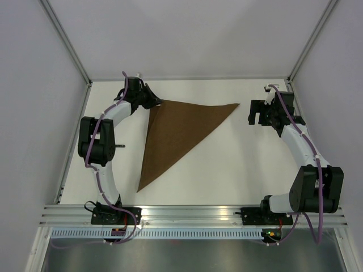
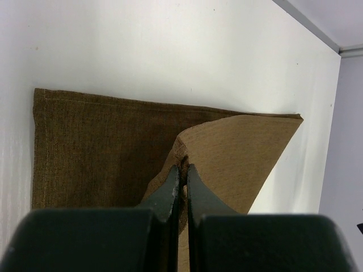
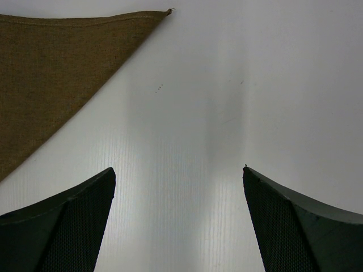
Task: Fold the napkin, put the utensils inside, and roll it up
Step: Fold the napkin
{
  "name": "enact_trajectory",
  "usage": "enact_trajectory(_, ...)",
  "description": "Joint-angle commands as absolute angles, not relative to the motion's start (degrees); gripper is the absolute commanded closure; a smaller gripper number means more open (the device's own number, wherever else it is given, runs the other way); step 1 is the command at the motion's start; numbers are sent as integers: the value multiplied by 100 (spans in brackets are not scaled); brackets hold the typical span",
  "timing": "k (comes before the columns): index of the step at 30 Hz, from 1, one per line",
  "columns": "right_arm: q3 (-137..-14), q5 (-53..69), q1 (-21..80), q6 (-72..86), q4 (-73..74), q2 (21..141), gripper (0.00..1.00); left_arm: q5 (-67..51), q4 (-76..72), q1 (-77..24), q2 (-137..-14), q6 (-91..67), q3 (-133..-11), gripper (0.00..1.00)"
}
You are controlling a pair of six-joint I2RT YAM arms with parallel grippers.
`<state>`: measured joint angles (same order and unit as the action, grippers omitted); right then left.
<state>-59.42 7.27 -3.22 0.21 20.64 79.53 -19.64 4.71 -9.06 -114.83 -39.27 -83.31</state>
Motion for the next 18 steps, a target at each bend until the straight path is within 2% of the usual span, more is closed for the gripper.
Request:
enact_trajectory(1,-6187,677,-334,44,2153,7980,2,-2136,554,-844,-11593,-4043,-8578,98)
enact_trajectory(8,-6187,677,-343,44,2171,8007,2,-2092,554,-809,-11724,-3982,-8622,98)
enact_trajectory(11,-6196,694,-334,-95,2171,8016,2,-1969,536,-765,-11821,-3894,-8639,89)
enact_trajectory(12,-6196,694,-343,-105,2171,8007,2,-1943,536,-756,-11847,-3867,-8666,77)
enact_trajectory(14,-6196,703,-334,-105,2171,8007,2,-1794,527,-712,-11874,-3789,-8692,67)
enact_trajectory(15,-6196,712,-334,-114,2171,8007,2,-1715,493,-703,-11865,-3762,-8701,44)
enact_trajectory(18,-6205,721,-334,-123,2180,8007,2,-1407,448,-615,-11691,-3683,-8684,20)
